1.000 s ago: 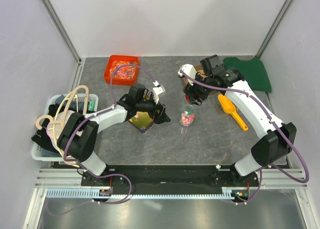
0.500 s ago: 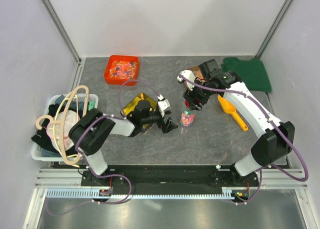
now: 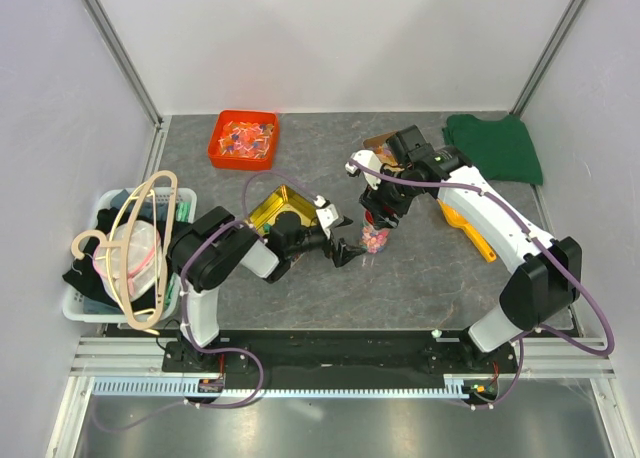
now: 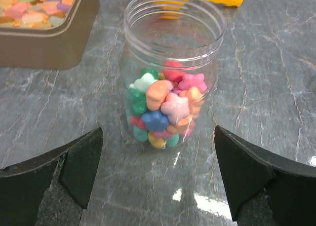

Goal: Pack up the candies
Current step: Close the bottle lid on the packing bottle.

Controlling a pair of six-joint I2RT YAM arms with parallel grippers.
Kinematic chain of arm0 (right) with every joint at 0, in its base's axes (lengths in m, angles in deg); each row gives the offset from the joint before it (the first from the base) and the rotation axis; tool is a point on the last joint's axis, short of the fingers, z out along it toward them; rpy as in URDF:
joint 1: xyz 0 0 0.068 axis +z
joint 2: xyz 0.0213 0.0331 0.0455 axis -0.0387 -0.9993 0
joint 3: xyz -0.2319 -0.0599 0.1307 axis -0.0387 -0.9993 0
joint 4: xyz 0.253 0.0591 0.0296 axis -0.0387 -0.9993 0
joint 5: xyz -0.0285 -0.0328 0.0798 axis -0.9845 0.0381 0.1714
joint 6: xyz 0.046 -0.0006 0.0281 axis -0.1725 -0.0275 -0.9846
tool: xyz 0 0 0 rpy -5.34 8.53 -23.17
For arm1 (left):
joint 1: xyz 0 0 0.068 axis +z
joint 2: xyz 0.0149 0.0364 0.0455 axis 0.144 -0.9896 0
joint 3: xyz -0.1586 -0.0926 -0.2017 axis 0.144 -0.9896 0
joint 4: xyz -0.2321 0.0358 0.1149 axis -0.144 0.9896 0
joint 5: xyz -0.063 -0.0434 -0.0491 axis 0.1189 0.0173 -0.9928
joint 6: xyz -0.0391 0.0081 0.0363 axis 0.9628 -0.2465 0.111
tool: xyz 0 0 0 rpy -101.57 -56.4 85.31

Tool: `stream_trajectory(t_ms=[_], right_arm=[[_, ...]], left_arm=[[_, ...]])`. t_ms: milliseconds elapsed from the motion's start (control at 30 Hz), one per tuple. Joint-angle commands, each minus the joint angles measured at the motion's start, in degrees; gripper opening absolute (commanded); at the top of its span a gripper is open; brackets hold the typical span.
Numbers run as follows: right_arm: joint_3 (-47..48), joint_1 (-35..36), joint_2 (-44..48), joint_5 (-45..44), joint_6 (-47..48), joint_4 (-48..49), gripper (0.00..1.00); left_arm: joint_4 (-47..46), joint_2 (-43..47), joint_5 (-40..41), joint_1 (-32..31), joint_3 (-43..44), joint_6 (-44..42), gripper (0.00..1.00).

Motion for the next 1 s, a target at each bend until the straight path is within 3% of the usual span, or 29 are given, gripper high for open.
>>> stream_trajectory(t_ms=[0, 200, 667, 967], right_arm=[[-0.05, 0.14, -0.22, 0.47, -0.48, 1.23, 0.47], [0.21, 0.14, 0.13, -0.59, -0.66, 1.32, 0.47], [-1.89, 0.14, 0.66, -2.78, -0.48, 1.93, 0.48], [-3.04, -0.21, 1.45, -3.4, -0.22, 2.19, 0.47]], left_arm=[[-9.75, -1.7, 0.08, -1.95, 0.35, 1.77, 0.99], [-10.97, -1.61, 0.96, -3.98, -0.88, -1.92, 0.99], [-13.78, -5.12, 6.85, -6.7, 1.58, -0.43, 0.99], [-20.64, -9.25, 10.1, -9.07, 2.72, 1.15, 0.99]])
